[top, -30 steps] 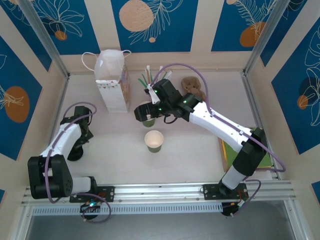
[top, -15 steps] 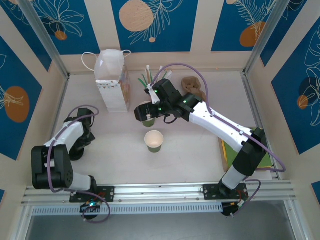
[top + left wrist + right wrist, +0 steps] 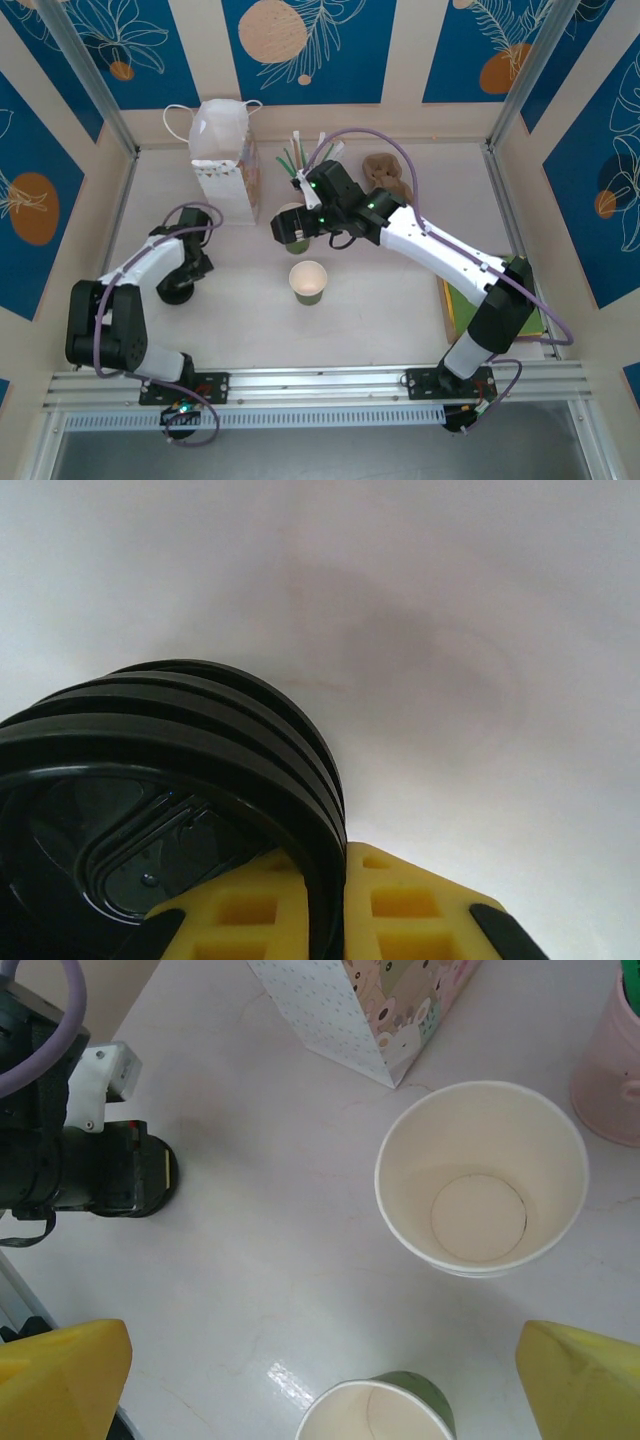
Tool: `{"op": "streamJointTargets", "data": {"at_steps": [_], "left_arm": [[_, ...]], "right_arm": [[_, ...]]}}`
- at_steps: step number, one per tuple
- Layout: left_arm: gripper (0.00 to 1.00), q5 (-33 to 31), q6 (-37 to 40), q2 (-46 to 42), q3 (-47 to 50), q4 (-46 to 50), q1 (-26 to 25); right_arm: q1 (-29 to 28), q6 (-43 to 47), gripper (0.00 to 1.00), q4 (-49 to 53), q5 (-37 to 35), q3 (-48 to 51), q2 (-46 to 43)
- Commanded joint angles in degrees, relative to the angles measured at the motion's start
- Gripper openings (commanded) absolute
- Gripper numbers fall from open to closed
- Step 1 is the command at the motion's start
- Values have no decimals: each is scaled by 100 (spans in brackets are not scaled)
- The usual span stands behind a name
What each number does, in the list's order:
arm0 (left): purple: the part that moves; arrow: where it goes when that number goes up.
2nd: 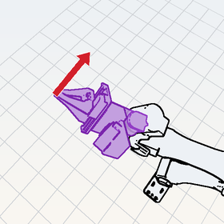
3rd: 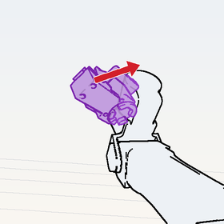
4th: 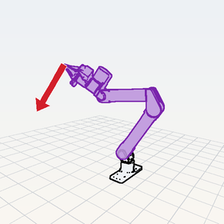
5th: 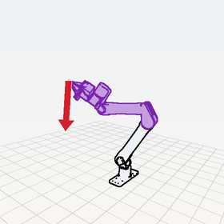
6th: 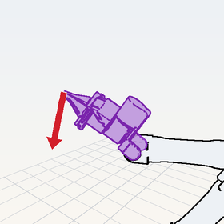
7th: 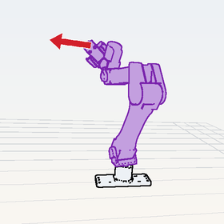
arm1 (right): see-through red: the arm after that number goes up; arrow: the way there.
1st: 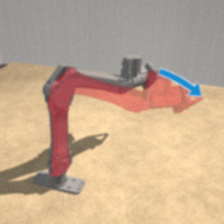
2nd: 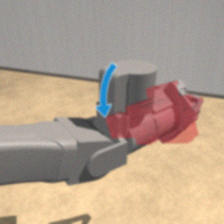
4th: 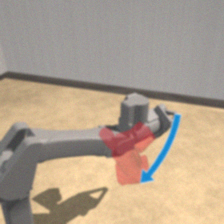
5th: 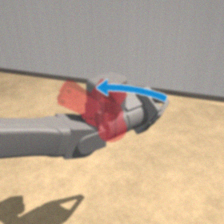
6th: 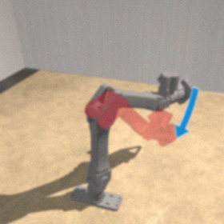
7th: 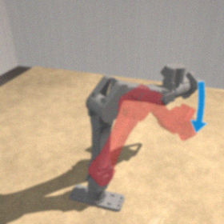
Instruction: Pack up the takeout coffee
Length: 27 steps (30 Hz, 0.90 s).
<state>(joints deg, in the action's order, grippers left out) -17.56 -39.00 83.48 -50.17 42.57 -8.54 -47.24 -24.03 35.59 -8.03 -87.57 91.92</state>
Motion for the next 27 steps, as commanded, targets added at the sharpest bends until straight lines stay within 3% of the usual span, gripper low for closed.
{"op": "streamJointTargets", "data": {"at_steps": [1, 11, 18, 27], "left_arm": [[11, 131, -196, 205, -370, 47, -438], [15, 282, -213, 660, -625, -16, -713], [24, 257, -153, 665, -709, 79, -711], [24, 155, -102, 564, -764, 208, -716]], "right_arm": [[4, -21, 99, -104, -89, 183, -282], [55, -136, 99, -275, -243, 653, -646], [102, -147, 99, -304, -226, 693, -680], [110, -163, 99, -351, -160, 707, -614]]}}
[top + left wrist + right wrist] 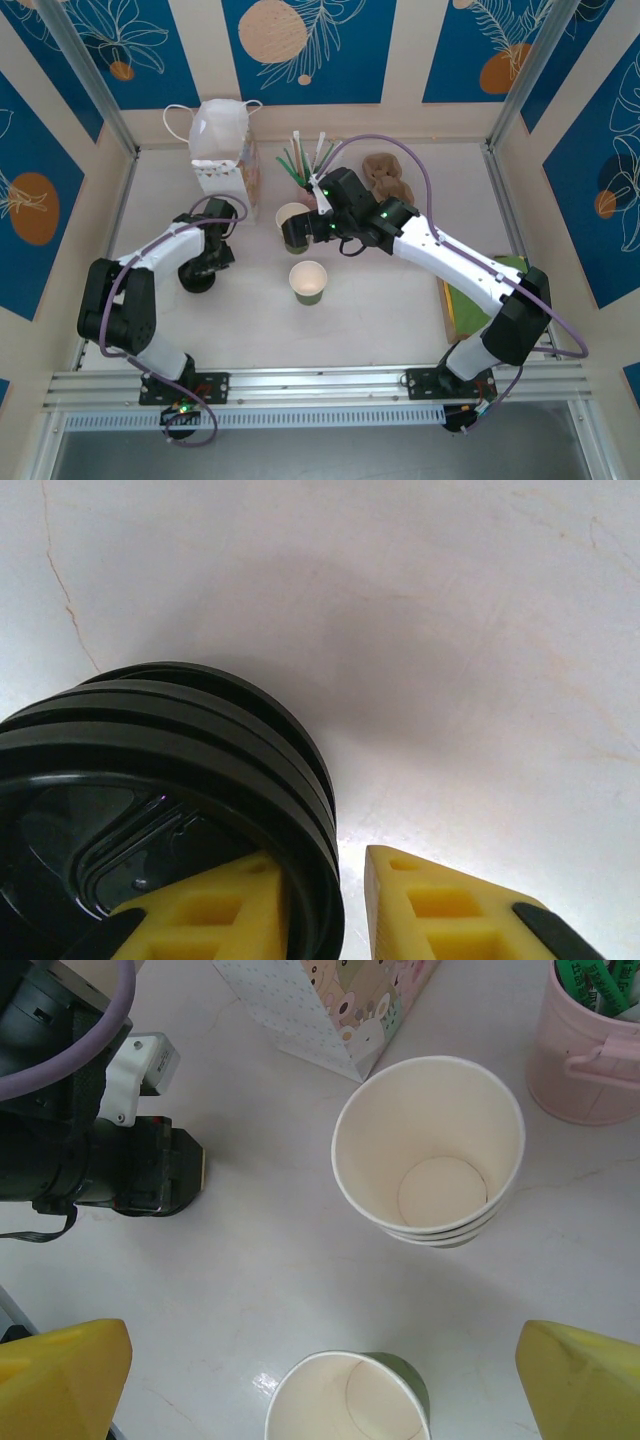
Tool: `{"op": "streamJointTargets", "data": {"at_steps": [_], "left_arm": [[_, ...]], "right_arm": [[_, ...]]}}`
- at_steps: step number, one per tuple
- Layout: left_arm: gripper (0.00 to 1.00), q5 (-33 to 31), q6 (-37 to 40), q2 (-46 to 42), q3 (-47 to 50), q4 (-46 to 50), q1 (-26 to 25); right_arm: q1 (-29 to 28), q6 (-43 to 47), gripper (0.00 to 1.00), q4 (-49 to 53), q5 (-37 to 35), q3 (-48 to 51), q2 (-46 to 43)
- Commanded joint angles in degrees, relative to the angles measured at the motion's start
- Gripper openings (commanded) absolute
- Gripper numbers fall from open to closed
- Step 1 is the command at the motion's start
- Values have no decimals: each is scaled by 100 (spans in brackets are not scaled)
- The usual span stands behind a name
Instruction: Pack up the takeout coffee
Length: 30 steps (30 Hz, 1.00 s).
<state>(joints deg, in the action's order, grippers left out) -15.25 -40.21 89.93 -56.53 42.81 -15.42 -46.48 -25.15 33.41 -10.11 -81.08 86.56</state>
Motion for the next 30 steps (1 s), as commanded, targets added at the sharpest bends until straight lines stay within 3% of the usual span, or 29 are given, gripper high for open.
{"op": "streamJointTargets", "data": {"at_steps": [1, 15, 30], "left_arm": [[23, -92, 22, -73, -129, 189, -25], [7, -188, 31, -239, -175, 402, -30], [9, -218, 67, -821, -253, 703, -27]], "right_arm": [[34, -53, 99, -133, 53, 47, -71], [25, -46, 99, -101, 110, -80, 13], [16, -89, 99, -106, 114, -49, -23]]}}
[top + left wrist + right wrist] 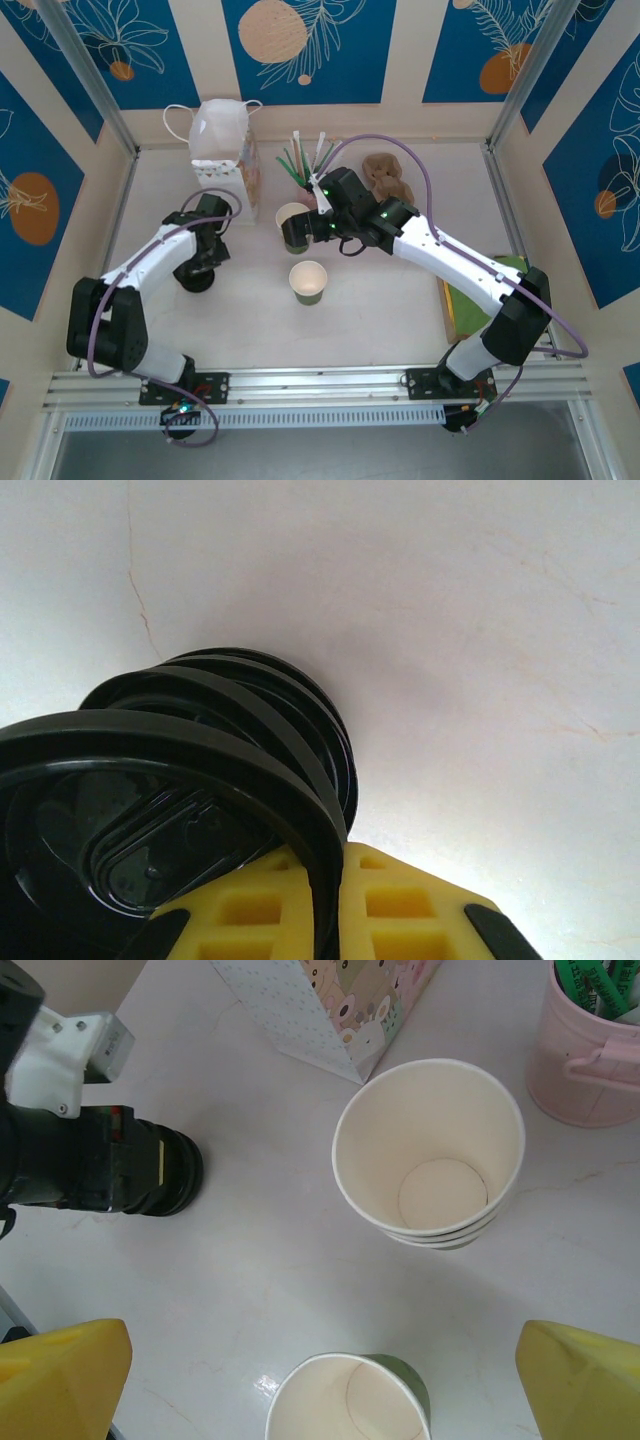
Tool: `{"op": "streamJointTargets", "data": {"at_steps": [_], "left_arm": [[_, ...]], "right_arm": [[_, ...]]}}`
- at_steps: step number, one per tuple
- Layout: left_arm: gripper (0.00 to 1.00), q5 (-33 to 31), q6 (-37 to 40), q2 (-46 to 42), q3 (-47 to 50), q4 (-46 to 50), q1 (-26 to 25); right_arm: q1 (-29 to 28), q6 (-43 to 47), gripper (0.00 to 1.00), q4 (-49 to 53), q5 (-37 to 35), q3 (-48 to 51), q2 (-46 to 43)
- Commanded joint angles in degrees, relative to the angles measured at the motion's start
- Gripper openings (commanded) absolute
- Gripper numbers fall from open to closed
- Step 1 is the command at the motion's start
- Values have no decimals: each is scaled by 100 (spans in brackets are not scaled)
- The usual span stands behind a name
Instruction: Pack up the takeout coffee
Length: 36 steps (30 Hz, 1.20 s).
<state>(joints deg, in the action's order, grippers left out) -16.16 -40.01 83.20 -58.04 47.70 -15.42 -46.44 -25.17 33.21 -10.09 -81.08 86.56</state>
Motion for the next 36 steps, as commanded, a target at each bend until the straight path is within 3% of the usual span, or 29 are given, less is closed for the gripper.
{"op": "streamJointTargets", "data": {"at_steps": [1, 14, 25, 36], "left_arm": [[9, -141, 49, -133, -98, 229, -23], [7, 196, 121, -137, -46, 75, -23], [8, 2389, -193, -1460, -74, -547, -49], [8, 4478, -991, -2524, 100, -2379, -101]], "right_arm": [[9, -86, 99, -86, 112, -45, -30], [-22, -128, 99, -66, 11, 74, -148], [76, -249, 99, -23, -32, 118, -327], [373, -792, 99, -229, 621, 119, -602]]}}
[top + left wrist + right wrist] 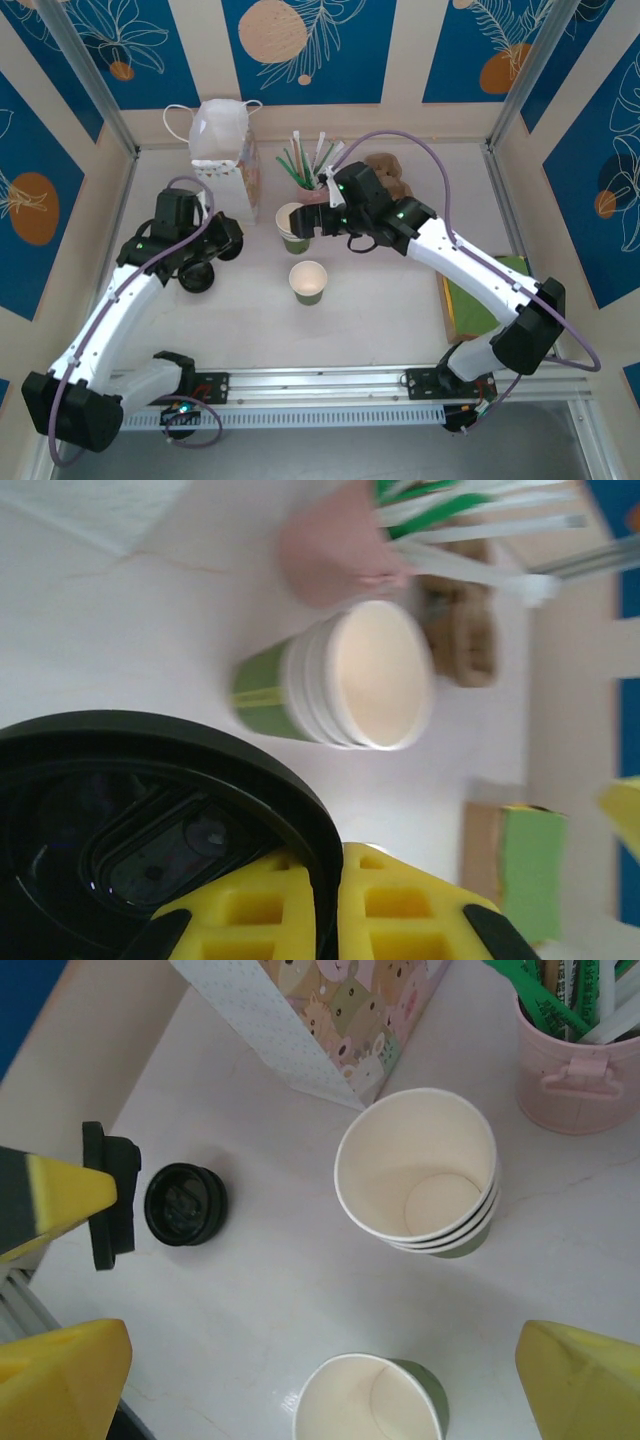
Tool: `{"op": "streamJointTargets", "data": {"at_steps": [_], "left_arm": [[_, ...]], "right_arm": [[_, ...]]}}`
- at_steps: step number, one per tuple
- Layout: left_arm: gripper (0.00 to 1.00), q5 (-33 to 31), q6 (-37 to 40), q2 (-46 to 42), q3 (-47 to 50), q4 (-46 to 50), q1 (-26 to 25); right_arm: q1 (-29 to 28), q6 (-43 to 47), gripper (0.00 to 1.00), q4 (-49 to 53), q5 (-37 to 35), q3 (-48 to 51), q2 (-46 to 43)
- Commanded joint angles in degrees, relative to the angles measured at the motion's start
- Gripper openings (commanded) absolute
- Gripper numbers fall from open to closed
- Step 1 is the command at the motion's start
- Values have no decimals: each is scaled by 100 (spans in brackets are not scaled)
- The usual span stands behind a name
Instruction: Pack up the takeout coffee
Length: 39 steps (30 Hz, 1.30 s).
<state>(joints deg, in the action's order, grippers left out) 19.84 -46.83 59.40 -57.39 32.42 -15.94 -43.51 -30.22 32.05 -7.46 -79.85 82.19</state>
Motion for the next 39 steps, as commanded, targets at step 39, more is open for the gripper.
{"op": "streamJointTargets", "data": {"at_steps": [39], "left_arm": [[11, 2724, -3620, 1223, -57, -6666, -43]], "right_arm": [[1183, -5036, 100, -5034, 4040, 647, 634]]}}
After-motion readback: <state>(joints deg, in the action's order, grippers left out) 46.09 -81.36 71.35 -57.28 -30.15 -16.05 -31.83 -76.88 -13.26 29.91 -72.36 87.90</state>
